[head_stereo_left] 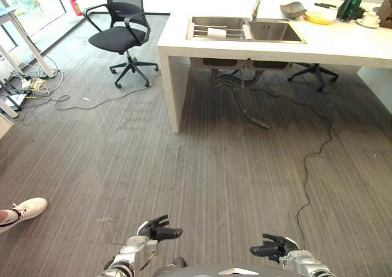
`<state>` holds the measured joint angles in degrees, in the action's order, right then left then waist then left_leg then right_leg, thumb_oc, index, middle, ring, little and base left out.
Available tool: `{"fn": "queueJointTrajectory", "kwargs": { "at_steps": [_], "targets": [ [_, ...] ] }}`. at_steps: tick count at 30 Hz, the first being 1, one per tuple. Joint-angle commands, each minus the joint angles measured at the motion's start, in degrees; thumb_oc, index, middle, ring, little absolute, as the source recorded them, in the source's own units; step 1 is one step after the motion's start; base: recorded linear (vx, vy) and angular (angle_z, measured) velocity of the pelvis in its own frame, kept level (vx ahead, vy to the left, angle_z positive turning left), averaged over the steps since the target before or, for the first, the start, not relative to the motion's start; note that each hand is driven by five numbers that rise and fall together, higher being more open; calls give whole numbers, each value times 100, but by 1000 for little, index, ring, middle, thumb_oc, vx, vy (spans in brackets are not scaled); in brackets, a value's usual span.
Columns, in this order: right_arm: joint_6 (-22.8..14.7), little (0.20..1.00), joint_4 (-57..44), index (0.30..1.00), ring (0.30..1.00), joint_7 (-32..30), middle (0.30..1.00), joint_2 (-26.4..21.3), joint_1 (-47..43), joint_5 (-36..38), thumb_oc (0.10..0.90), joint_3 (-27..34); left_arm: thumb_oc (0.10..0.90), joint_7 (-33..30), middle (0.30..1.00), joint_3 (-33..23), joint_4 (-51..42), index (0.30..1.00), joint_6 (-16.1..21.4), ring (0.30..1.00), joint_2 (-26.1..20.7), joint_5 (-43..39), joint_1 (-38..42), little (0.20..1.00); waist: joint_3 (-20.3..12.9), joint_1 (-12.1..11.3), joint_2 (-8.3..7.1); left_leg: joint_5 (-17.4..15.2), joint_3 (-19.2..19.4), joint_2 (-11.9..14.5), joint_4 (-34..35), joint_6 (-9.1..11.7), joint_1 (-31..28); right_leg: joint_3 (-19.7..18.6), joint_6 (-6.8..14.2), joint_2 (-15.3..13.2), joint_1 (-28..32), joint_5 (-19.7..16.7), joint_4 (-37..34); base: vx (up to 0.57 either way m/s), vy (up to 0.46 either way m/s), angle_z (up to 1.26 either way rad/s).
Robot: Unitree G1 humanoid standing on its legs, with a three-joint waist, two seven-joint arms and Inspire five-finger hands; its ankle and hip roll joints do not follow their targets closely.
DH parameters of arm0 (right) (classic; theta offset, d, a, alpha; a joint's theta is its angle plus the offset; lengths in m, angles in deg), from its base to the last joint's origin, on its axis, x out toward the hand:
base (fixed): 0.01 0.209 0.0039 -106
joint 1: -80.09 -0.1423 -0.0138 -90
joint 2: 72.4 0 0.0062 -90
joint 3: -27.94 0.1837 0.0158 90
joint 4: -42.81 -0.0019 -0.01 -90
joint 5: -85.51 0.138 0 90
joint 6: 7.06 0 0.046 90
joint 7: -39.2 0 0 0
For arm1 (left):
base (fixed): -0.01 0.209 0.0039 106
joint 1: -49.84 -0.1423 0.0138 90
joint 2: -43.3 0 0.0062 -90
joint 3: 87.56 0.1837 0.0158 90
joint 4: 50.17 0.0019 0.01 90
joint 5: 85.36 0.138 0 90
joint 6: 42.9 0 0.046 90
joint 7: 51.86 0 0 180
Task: Place the dishes in the dishwasher.
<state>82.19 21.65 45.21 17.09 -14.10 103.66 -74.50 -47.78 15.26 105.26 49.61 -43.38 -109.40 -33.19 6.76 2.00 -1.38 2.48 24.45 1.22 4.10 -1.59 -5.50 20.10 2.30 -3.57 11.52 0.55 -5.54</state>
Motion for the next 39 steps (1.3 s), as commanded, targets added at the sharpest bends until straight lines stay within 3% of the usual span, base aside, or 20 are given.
{"fn": "queueJointTrajectory", "kwargs": {
  "at_steps": [1,14,39],
  "targets": [
    [-220,900,-95,900,900,34,900,-334,-614,94,800,-27,800,-40,900,394,57,900,359,900,-6,198,736,900,-147,-47,227,11,-389,571,90,705,-86,-14,528,-241,-83,175,65,0,0,0],
    [-141,900,196,900,900,165,900,-259,-434,-274,800,-257,800,-26,900,588,408,900,312,900,177,557,682,900,-251,-117,222,28,-521,519,90,686,2,60,538,-241,-110,155,71,3,3,1],
    [-107,900,703,900,900,232,900,-129,-268,-117,800,-128,800,28,900,592,773,900,295,900,282,701,482,900,-368,-185,296,43,-656,448,90,683,89,193,535,-268,-104,162,54,2,2,2]
  ]
}}
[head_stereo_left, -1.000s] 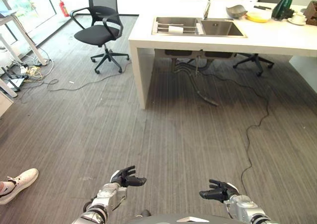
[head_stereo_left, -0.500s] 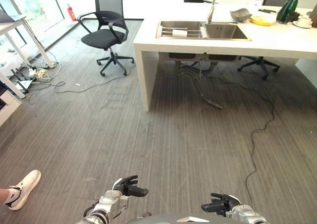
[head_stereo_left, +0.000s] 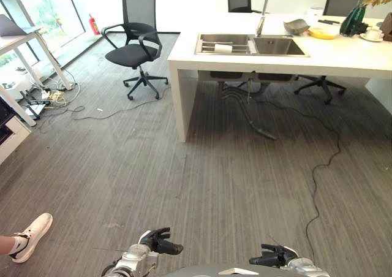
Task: Place the dishes in the dishwasher.
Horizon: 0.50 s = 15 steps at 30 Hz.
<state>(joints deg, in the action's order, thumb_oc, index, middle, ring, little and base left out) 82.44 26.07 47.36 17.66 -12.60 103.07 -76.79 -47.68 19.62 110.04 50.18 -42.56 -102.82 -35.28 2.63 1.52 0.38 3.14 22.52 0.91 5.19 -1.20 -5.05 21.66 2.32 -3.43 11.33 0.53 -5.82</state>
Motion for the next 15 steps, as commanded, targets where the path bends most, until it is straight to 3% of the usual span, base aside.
{"fn": "queueJointTrajectory", "kwargs": {
  "at_steps": [1,15],
  "targets": [
    [-126,900,263,900,900,29,900,-186,-410,-62,800,102,800,19,900,158,301,900,236,900,194,66,688,900,38,-137,125,-27,-470,476,-19,641,40,35,530,-282,-82,166,82,0,0,0],
    [-166,900,215,900,900,11,900,-217,-349,15,800,172,800,-1,900,216,257,900,258,900,174,153,689,900,59,-76,163,-61,-496,454,-19,637,27,32,537,-294,-91,175,82,0,3,1]
  ]
}}
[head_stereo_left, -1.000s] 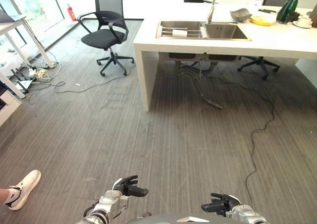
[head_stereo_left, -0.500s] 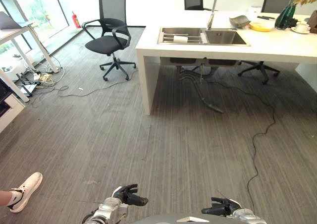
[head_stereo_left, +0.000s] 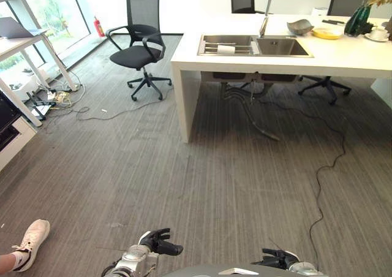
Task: Place the dishes in the dishwasher.
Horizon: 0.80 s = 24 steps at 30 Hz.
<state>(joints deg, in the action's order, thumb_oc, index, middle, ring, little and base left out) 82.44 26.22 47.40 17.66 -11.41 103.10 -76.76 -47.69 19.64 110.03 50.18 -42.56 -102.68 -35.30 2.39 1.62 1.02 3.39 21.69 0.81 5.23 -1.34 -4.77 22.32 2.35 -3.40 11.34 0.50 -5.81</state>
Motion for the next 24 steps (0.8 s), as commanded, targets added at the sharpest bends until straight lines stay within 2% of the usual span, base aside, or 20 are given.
{"fn": "queueJointTrajectory", "kwargs": {
  "at_steps": [1,12,18,22,24],
  "targets": [
    [-174,900,189,900,900,0,900,-216,-457,16,800,170,800,0,900,216,268,900,260,900,179,154,680,900,83,-81,103,-91,-411,462,-23,651,-7,-43,533,-295,-87,180,81,0,0,0],
    [-125,900,364,900,900,2,900,-174,-383,-197,800,108,800,96,900,412,524,900,176,900,318,615,529,900,124,-5,110,-103,-425,464,-23,639,9,-139,497,-260,-116,210,81,0,0,0],
    [12,900,549,900,900,58,900,-137,-281,-171,800,269,800,142,900,247,705,900,77,900,290,649,391,900,234,60,121,-97,-421,462,-23,598,79,-256,434,-309,-327,300,446,-6,6,0],
    [20,900,556,900,900,13,900,-211,-246,-119,800,354,800,124,900,161,706,900,62,900,200,599,368,900,250,61,124,-110,-366,459,-23,595,55,-267,443,-273,-301,209,300,0,0,0],
    [14,900,596,900,900,-4,900,-225,-217,-10,800,460,800,65,900,-49,685,900,75,900,90,403,315,900,215,38,89,-114,-329,474,-23,608,42,-299,484,-239,-284,175,113,2,-38,-1]
  ]
}}
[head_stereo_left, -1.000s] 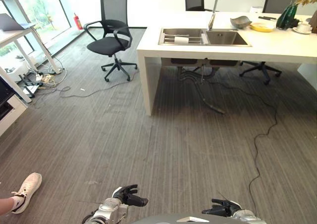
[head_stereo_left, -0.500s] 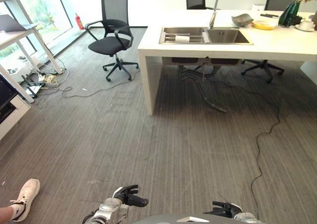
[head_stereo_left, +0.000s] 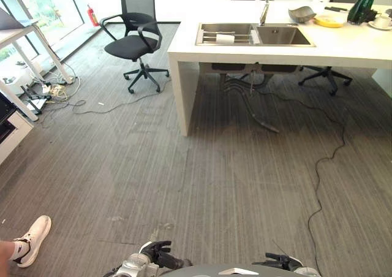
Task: Place the dishes in the dishwasher.
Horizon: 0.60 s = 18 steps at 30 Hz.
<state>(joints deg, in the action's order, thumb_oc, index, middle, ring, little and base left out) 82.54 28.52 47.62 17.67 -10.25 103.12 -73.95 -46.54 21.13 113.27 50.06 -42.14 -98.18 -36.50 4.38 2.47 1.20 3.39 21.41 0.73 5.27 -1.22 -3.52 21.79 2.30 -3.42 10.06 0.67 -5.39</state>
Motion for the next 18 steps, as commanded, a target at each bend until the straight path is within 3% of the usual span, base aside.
{"fn": "queueJointTrajectory", "kwargs": {
  "at_steps": [1,18],
  "targets": [
    [40,900,390,900,900,-9,900,-232,-377,33,800,228,800,-38,900,-277,372,900,78,900,-5,-149,441,900,13,-52,53,-101,-288,490,-27,608,-79,-259,501,-244,-171,143,76,-2,-19,-3],
    [26,900,524,900,900,41,900,-94,-241,260,800,296,800,13,900,-426,418,900,101,900,168,-576,232,900,23,-3,-43,-215,-209,485,-27,589,-270,-282,497,-261,-57,135,49,9,0,-2]
  ]
}}
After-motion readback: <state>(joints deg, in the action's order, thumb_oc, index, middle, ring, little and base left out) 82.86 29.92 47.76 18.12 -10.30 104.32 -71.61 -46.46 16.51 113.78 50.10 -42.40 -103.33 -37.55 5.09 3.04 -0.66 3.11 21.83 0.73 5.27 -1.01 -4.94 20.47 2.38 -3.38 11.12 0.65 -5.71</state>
